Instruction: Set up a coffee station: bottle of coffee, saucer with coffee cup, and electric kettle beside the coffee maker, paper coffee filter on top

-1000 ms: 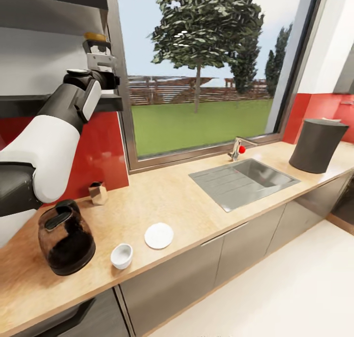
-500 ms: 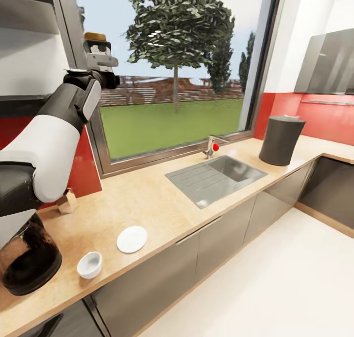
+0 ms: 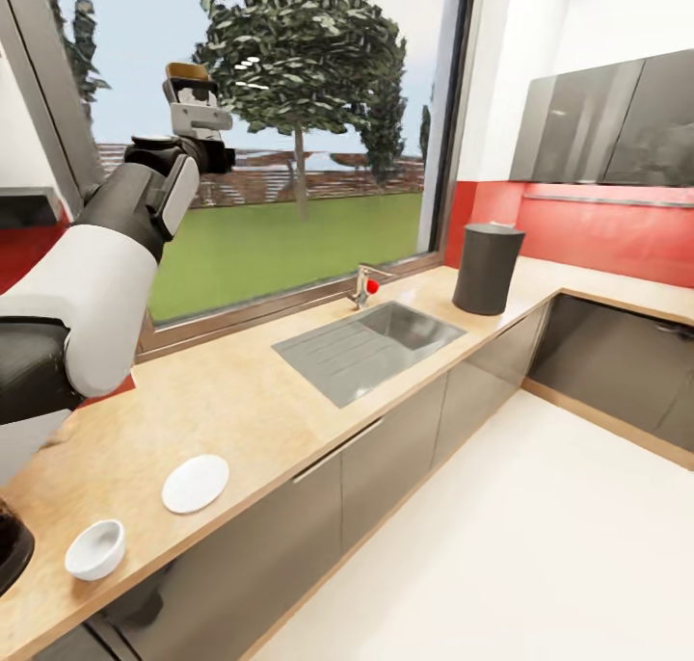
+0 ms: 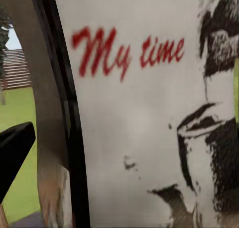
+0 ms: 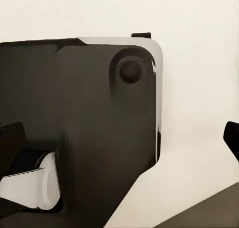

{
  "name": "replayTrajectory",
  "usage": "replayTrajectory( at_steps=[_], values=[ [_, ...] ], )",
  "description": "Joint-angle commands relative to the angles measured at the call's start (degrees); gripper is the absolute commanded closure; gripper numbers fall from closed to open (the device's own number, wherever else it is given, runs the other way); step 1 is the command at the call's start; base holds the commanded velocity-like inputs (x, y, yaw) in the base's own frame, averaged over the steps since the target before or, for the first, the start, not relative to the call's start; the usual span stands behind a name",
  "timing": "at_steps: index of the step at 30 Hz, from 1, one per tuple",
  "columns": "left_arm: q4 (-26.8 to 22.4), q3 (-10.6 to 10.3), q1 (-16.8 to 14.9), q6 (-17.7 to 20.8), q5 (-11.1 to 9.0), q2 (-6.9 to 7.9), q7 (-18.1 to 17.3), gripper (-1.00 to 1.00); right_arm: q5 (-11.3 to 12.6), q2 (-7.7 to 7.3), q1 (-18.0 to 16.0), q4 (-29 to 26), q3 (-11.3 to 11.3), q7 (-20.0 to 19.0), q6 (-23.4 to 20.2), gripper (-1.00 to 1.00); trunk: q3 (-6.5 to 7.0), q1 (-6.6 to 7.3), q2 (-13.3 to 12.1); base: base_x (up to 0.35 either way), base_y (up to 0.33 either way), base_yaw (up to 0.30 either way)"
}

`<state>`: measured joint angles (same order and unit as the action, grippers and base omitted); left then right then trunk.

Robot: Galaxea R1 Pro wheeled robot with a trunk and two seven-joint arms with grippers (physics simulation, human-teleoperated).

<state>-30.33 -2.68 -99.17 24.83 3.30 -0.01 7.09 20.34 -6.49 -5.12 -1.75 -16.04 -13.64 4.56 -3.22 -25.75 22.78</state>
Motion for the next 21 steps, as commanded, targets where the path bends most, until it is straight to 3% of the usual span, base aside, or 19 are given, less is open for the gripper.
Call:
replayTrajectory(
  at_steps=[1,14,21],
  values=[
    [-0.1,-0.2,-0.1,0.3,0.4,0.02,0.2,1.0,0.6,-0.01,-0.1,0.1,-0.5,-0.2,0.2,-1.0,-0.13,-0.04,0.1,0.0,-0.131,-0.263],
    [-0.1,0.1,0.2,0.2,0.4,-0.08,0.3,1.0,0.7,0.0,-0.1,0.0,-0.5,-0.2,0.2,-1.0,-0.13,-0.04,0.1,0.0,-0.085,-0.263],
    [-0.1,-0.1,3.5,-0.4,0.4,-2.1,0.2,1.0,0.8,0.24,-0.1,-0.3,-0.4,-0.2,0.3,-1.0,-0.13,-0.04,0.1,0.0,-0.003,-0.127]
  ],
)
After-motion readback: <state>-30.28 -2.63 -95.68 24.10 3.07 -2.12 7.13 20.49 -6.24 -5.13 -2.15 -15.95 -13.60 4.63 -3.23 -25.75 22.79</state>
